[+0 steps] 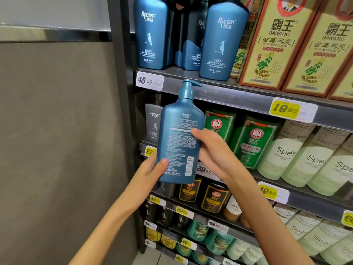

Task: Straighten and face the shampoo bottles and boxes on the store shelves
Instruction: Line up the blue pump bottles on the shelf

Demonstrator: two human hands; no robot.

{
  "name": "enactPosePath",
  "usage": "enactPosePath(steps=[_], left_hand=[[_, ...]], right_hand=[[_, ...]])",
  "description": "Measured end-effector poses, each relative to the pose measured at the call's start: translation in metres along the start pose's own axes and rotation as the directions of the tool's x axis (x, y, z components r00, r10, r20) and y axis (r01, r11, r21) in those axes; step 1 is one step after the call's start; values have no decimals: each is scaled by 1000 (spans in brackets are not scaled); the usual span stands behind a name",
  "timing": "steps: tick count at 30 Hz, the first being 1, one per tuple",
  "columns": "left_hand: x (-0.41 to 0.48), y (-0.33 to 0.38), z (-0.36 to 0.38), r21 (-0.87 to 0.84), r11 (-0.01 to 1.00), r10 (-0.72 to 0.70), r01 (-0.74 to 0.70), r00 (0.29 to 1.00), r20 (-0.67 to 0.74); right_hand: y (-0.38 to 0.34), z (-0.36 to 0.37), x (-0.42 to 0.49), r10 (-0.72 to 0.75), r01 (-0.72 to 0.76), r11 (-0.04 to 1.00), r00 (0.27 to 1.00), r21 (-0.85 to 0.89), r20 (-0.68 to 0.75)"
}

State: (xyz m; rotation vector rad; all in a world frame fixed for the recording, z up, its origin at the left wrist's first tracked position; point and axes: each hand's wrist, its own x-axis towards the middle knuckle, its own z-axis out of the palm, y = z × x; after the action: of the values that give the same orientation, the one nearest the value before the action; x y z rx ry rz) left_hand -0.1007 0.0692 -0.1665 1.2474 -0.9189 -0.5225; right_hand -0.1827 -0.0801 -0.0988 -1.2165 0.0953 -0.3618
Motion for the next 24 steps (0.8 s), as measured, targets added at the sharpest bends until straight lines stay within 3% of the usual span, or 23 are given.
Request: enactPosePath(steps=[4, 7, 8, 10, 13, 15, 17, 20, 24], left_hand=[[-12, 4, 13, 351, 935, 178, -55, 928, -328], [-12, 8, 33, 666, 746, 272, 34, 896, -350], [-9, 8, 37, 697, 716, 284, 45, 893, -350], [-4, 11, 32, 599, 801, 254, -2, 907, -336], [-2, 17, 6, 218, 975, 82, -50, 987, -140], [-1, 13, -7, 12, 1000, 8, -7, 999, -51], [2, 10, -12, -33, 999, -25, 24, 999, -32], [2, 10, -17, -48, 998, -34, 31, 998, -44], [3, 10, -25, -20, 998, -55, 53, 993, -109]], right_hand=[[5, 18, 0, -90, 65, 987, 983, -149, -162], [14, 34, -3, -116, 68, 976, 966, -206, -232], [15, 37, -4, -124, 74, 974, 966, -215, -229], [12, 37, -4, -139, 85, 957, 974, -278, -178], [-4, 25, 3, -73, 32, 920, 993, -391, -90], [-6, 19, 8, 12, -11, 947, 1000, -322, 3], [-1, 22, 12, 20, -4, 980, 997, -200, 77], [10, 24, 15, -43, 47, 994, 998, -97, 36], [25, 25, 13, -71, 74, 992, 997, -98, 28]])
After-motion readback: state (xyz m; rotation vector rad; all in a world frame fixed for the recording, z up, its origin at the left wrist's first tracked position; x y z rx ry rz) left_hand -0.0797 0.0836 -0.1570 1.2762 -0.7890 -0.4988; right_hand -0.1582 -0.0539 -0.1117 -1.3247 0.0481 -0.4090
